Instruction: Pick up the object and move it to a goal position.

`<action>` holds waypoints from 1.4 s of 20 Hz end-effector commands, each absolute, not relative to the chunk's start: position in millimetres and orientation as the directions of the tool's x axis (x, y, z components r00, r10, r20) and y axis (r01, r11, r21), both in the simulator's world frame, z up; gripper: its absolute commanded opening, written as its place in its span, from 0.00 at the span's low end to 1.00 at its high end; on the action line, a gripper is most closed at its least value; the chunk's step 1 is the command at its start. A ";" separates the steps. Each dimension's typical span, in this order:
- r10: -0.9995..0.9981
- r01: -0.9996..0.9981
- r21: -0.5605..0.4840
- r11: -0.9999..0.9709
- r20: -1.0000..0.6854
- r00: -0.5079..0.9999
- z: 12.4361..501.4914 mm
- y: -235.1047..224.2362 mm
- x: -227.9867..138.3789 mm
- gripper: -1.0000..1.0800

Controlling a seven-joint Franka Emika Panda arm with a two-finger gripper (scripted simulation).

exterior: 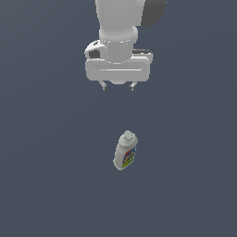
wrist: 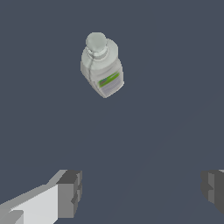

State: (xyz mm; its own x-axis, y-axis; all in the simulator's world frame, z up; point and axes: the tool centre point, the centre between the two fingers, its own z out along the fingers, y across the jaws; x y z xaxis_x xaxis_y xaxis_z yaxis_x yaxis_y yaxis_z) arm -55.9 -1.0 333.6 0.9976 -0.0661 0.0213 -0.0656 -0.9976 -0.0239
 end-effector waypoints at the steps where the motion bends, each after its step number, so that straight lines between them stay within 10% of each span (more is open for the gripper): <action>1: -0.096 -0.095 -0.024 -0.995 0.020 0.995 333.1 -0.4 -50.6 0.96; 28: -0.654 -0.654 -0.013 -0.756 -0.002 0.757 306.7 18.1 51.8 0.96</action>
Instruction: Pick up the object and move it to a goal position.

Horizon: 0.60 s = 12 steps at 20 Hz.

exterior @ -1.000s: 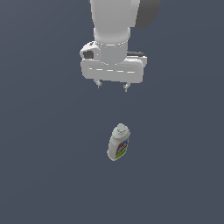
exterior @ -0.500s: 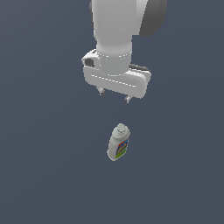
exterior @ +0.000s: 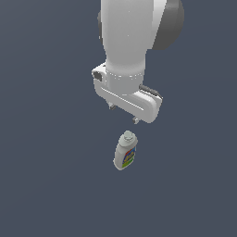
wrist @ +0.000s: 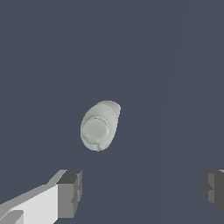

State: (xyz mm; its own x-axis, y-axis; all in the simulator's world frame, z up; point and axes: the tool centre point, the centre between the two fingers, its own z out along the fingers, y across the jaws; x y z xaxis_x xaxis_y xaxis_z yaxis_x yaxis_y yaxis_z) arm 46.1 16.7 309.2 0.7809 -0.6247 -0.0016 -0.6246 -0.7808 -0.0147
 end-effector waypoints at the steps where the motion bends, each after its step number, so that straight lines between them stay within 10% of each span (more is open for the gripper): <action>1: -0.672 -0.672 -0.012 -0.740 -0.002 0.740 305.0 19.0 55.4 0.96; 12: -0.818 -0.818 -0.003 -0.575 -0.001 0.575 287.2 28.1 86.5 0.96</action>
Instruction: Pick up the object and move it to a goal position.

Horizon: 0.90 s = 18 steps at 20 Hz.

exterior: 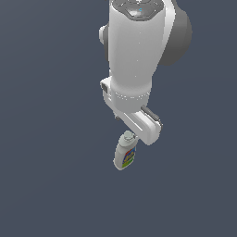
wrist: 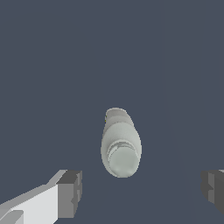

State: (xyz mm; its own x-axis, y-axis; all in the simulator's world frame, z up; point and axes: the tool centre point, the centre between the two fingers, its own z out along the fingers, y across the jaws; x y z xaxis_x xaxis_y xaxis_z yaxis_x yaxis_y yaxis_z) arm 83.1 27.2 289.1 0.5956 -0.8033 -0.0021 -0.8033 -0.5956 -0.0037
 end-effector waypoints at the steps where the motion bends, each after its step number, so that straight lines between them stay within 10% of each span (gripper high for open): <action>1: -0.825 -0.825 -0.002 -0.564 -0.001 0.564 286.0 28.7 88.2 0.96; 18: -0.857 -0.857 0.000 -0.515 0.000 0.515 268.3 31.7 95.4 0.96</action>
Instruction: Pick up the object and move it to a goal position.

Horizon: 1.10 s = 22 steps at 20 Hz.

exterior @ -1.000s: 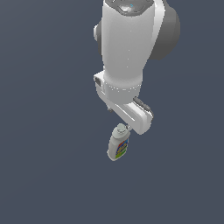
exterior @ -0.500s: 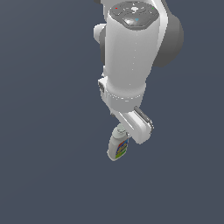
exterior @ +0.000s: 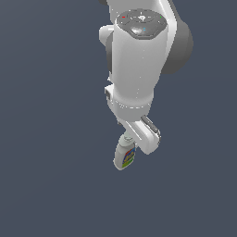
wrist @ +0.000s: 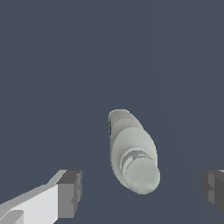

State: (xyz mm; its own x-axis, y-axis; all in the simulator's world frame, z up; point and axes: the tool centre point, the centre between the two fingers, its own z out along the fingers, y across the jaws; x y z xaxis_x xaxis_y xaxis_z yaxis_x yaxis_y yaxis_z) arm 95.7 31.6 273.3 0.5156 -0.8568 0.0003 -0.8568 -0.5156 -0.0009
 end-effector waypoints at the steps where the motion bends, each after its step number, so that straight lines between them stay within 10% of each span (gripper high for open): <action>1: -0.857 -0.857 0.000 -0.515 0.000 0.515 263.9 31.4 95.3 0.96; 12: -0.859 -0.859 0.000 -0.513 0.000 0.513 230.3 31.9 96.1 0.96; 13: -0.859 -0.859 0.000 -0.513 0.000 0.513 230.3 31.9 96.1 0.00; 22: -0.859 -0.859 0.000 -0.513 0.000 0.513 230.3 31.9 96.1 0.00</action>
State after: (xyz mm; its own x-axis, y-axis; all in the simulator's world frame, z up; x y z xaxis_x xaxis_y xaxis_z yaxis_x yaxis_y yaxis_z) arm 96.2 31.2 231.0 0.5124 -0.8587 0.0009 -0.8587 -0.5124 -0.0005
